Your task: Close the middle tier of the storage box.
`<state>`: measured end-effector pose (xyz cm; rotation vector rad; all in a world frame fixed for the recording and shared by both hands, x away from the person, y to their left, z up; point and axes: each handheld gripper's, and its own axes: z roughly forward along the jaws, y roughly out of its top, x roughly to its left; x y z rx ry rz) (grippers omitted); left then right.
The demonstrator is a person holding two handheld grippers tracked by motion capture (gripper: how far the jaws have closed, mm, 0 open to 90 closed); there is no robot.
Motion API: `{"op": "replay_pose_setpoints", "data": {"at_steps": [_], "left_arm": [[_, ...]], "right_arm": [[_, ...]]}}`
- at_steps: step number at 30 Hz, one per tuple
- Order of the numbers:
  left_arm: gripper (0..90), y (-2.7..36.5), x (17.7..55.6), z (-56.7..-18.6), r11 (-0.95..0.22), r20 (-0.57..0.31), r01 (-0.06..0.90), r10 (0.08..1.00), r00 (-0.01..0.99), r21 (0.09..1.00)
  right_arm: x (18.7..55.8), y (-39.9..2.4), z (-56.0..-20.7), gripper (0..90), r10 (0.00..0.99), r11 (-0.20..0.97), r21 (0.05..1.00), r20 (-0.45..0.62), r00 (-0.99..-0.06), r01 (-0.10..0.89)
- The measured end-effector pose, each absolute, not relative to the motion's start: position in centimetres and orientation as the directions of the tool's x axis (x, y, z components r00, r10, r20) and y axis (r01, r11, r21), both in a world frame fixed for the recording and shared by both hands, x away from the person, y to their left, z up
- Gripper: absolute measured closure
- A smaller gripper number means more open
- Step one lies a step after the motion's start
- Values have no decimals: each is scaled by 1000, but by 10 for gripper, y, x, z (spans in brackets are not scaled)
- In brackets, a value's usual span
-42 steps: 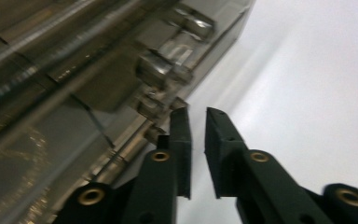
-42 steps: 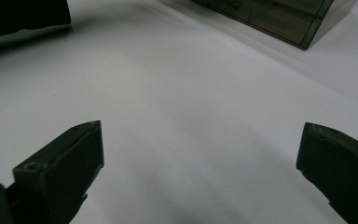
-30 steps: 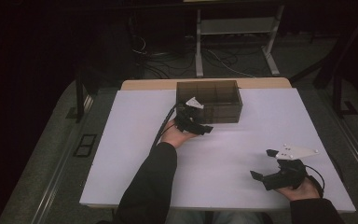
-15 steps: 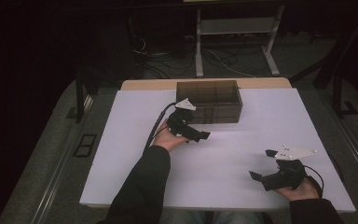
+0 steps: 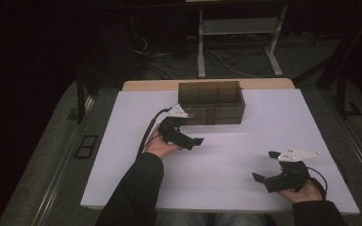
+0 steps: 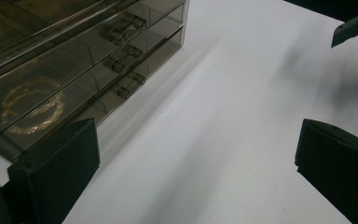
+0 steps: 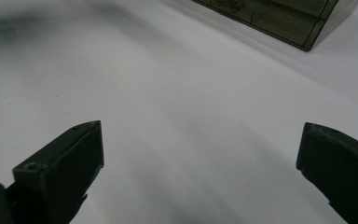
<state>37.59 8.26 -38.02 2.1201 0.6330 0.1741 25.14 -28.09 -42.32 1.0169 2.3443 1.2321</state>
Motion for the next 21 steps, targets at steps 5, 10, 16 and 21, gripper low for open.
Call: {"op": "replay_pose_setpoints", "data": {"at_steps": [5,10,16,21], "left_arm": [[0,93,366,-382,-471,-95,365,503,859,803],[0,106,357,-385,-441,-99,362,515,851,821],[0,119,346,-387,-402,-110,365,532,840,840],[0,125,337,-387,-390,-109,356,530,841,849]], "right_arm": [[252,-281,-423,0,710,381,808,56,-702,449],[252,-281,-423,0,711,380,809,56,-701,449],[252,-281,-424,0,711,378,808,59,-701,451],[252,-281,-423,0,713,376,808,60,-698,453]]}}
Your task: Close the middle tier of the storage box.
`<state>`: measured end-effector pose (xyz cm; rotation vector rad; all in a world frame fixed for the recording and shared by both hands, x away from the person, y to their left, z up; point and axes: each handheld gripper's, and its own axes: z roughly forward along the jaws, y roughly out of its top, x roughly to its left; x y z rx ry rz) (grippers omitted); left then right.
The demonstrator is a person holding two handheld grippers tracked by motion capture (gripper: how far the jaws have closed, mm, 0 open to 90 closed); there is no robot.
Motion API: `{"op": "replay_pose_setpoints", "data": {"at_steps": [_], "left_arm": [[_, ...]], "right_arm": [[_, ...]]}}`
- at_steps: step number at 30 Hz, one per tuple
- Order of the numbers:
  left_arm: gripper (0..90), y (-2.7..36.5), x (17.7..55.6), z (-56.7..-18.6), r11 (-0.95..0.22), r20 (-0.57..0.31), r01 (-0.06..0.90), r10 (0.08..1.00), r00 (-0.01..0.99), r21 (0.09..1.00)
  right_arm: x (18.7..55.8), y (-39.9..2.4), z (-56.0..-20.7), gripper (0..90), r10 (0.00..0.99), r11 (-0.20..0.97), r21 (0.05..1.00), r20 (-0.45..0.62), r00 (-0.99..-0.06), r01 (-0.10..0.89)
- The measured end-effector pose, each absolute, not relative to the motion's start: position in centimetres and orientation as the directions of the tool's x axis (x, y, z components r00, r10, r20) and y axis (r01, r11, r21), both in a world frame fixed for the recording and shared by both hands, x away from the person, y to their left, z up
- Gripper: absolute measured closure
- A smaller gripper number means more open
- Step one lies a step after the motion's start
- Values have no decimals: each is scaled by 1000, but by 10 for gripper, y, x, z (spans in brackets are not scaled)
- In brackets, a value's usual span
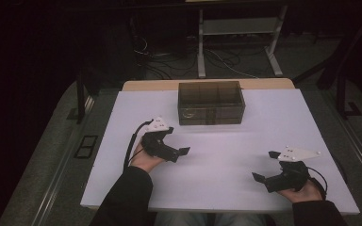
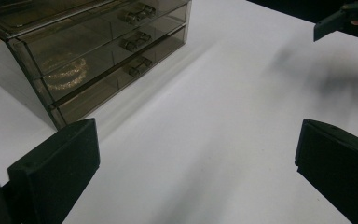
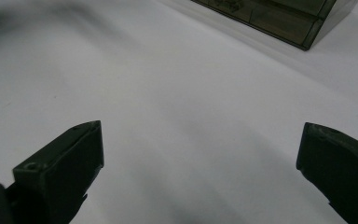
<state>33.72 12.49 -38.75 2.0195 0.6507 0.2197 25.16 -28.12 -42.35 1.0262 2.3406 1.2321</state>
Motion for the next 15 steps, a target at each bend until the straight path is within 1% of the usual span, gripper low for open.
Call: {"op": "replay_pose_setpoints", "data": {"at_steps": [4,15], "left_arm": [[0,129,331,-388,-396,-100,348,527,844,849],[0,149,316,-402,-355,-129,373,554,823,857]], "right_arm": [[252,-281,-424,0,715,375,808,61,-697,455],[251,-281,-424,0,716,372,808,64,-695,457]]}}
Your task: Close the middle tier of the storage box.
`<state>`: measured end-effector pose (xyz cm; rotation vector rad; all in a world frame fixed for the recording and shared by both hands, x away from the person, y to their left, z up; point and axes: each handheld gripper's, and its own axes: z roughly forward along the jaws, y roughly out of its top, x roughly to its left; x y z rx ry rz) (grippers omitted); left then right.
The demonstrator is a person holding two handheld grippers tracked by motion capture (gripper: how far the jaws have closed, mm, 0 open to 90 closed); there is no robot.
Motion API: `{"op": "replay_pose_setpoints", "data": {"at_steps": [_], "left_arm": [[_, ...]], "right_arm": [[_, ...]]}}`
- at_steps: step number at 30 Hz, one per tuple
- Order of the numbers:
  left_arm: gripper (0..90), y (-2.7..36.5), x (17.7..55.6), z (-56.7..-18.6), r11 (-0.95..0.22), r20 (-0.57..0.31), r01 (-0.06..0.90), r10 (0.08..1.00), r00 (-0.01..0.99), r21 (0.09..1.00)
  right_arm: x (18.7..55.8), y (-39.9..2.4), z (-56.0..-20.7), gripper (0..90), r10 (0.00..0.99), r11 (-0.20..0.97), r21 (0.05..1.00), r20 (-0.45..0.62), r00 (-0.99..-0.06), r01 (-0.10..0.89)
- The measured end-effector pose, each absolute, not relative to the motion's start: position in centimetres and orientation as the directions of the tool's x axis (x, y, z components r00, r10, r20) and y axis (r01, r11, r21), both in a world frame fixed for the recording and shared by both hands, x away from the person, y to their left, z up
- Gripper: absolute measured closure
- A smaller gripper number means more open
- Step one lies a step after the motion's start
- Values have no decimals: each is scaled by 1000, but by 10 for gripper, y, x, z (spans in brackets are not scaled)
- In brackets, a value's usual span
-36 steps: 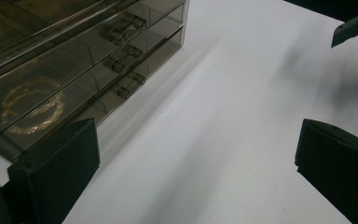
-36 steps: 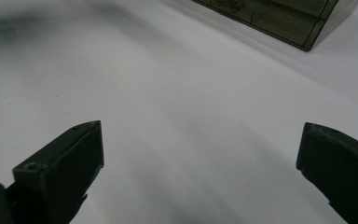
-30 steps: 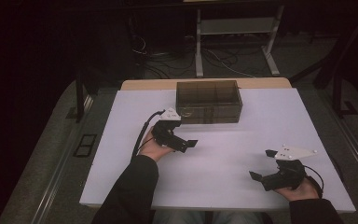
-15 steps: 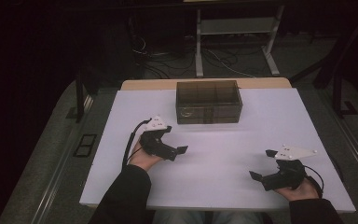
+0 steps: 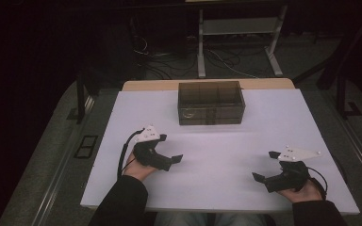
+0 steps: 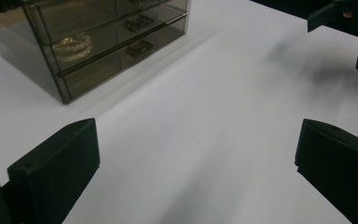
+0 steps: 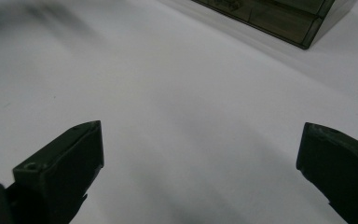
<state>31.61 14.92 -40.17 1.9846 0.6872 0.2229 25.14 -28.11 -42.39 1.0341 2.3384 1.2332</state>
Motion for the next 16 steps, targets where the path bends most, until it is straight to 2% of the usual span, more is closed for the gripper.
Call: {"op": "replay_pose_setpoints", "data": {"at_steps": [16], "left_arm": [[0,172,293,-416,-324,-118,362,580,806,874]], "right_arm": [[252,-281,-424,0,719,366,807,71,-691,464]]}}
